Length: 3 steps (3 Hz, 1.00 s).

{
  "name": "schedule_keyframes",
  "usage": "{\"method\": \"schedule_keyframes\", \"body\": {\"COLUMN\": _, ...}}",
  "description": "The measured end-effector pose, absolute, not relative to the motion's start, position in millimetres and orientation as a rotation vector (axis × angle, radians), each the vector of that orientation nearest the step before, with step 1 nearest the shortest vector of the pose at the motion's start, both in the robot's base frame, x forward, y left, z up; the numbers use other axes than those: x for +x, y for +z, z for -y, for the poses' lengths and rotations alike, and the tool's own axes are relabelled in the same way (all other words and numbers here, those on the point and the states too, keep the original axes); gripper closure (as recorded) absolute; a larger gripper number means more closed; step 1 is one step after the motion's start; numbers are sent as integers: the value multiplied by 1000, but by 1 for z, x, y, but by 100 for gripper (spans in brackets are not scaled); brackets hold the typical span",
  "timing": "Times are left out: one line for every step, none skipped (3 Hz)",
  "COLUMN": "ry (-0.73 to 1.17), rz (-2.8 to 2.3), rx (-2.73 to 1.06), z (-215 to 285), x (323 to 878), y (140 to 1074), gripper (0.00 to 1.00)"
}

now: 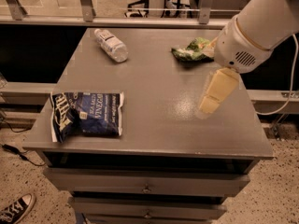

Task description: Move blue chip bag near green jalapeno chip bag

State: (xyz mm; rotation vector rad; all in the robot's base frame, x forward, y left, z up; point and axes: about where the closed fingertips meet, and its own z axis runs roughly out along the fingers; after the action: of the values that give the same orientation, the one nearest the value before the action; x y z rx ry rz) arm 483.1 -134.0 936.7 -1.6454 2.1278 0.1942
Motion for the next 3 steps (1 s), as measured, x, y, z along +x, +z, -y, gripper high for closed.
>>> {"method": "schedule_keyframes", "body": {"ry": 194, "rz": -2128, "rx": -1645, "z": 134, "x": 483, "y": 937, "gripper": 0}}
{"method": "schedule_keyframes", "body": {"ry": 235, "rz": -2088, "rx": -1642, "z": 121, "x": 485, "y": 934, "gripper": 0}}
{"method": "schedule_keyframes", "body": {"ry": 327, "rz": -1997, "rx": -1650, "z": 75, "x": 483, "y": 927, "gripper": 0}}
